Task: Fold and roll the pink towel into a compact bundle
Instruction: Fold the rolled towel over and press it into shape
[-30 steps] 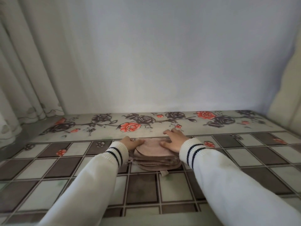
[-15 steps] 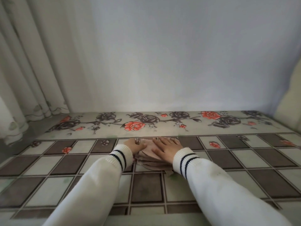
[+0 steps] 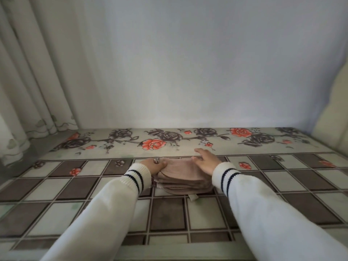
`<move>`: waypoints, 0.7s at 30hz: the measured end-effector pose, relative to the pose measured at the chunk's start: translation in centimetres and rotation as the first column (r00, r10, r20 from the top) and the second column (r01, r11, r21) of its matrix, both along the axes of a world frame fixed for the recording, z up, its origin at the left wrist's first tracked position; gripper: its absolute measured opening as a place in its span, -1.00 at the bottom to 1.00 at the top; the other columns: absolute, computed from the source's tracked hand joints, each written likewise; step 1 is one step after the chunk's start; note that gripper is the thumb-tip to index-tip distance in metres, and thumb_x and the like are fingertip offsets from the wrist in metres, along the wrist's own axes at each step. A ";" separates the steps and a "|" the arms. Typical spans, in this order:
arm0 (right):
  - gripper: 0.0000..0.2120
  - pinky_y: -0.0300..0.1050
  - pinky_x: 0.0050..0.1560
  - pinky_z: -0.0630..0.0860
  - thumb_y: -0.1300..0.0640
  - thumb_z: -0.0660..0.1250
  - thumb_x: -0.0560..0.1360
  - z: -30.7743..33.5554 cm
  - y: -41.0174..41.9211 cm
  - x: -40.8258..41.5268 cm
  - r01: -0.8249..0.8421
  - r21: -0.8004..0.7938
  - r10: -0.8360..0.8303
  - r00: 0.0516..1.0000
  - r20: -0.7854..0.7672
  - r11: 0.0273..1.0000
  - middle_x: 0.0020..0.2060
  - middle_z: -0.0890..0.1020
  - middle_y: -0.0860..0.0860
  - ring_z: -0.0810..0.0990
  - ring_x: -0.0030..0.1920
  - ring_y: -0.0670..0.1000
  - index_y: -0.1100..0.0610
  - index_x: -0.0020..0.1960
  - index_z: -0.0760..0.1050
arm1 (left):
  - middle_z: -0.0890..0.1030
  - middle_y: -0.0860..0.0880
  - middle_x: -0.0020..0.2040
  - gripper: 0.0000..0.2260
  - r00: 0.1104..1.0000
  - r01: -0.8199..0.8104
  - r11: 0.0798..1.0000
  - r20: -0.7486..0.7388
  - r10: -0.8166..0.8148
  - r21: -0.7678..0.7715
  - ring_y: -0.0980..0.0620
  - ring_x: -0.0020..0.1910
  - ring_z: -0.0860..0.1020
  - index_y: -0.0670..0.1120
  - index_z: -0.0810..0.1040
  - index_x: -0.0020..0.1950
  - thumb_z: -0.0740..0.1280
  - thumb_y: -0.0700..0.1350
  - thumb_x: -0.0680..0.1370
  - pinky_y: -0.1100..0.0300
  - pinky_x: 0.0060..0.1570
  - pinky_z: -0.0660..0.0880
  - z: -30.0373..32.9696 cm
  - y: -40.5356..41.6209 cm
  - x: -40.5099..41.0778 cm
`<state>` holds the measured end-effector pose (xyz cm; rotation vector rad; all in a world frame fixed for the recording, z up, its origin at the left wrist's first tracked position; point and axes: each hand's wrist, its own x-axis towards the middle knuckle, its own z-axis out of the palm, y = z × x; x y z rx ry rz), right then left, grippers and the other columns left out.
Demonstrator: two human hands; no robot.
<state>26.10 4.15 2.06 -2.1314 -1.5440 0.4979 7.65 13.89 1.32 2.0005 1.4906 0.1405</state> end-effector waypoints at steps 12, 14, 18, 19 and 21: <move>-0.34 0.08 0.33 0.41 -0.06 0.40 0.38 -1.4 0.4 2.6 0.165 -0.224 -0.258 0.828 -0.497 0.960 0.32 0.47 0.17 0.46 0.29 0.18 0.27 0.35 0.35 | 0.52 -0.30 0.24 -0.41 0.989 -0.068 0.987 0.123 0.085 -0.143 -0.26 0.10 0.59 -0.29 0.36 0.33 0.23 0.15 0.52 -0.10 0.13 0.55 0.1 0.0 0.8; -0.51 0.03 0.31 0.42 -0.03 0.43 0.38 -1.3 0.3 2.5 0.178 -0.210 -0.273 0.723 -0.635 0.961 0.13 0.56 0.13 0.54 0.18 0.14 0.24 0.17 0.47 | 0.53 -0.31 0.20 -0.43 0.978 -0.075 0.983 0.180 0.105 -0.170 -0.23 -0.13 0.62 -0.31 0.37 0.31 0.25 0.13 0.52 -0.08 -0.06 0.61 0.2 0.0 0.8; -0.71 0.09 0.15 0.52 0.04 0.37 0.45 -0.9 -0.1 1.7 0.107 -0.224 -0.248 0.464 -0.850 0.969 -0.10 0.62 0.17 0.62 -0.04 0.15 0.20 0.05 0.45 | 0.55 -0.20 -0.18 -0.50 0.939 -0.093 0.969 0.305 0.162 -0.228 -0.07 -0.45 0.50 -0.29 0.39 0.27 0.28 0.08 0.53 0.26 -0.66 0.50 0.1 0.3 0.6; -0.76 0.05 0.04 0.58 0.06 0.34 0.46 -0.9 0.0 1.4 0.087 -0.221 -0.237 0.425 -0.874 0.971 -0.20 0.66 0.17 0.65 -0.16 0.13 0.21 0.01 0.46 | 0.53 -0.18 -0.24 -0.51 0.931 -0.102 0.966 0.320 0.177 -0.238 -0.07 -0.45 0.50 -0.30 0.40 0.26 0.29 0.06 0.52 0.27 -0.67 0.50 0.1 0.3 0.5; -0.83 -0.04 -0.19 0.62 0.07 0.32 0.48 -0.9 0.1 1.0 0.073 -0.214 -0.226 0.390 -0.893 0.974 -0.40 0.68 0.13 0.66 -0.36 0.08 0.20 -0.10 0.50 | 0.55 -0.22 -0.18 -0.51 0.930 -0.108 0.964 0.317 0.184 -0.242 -0.09 -0.42 0.51 -0.31 0.39 0.26 0.29 0.06 0.52 0.22 -0.63 0.53 0.2 0.2 0.6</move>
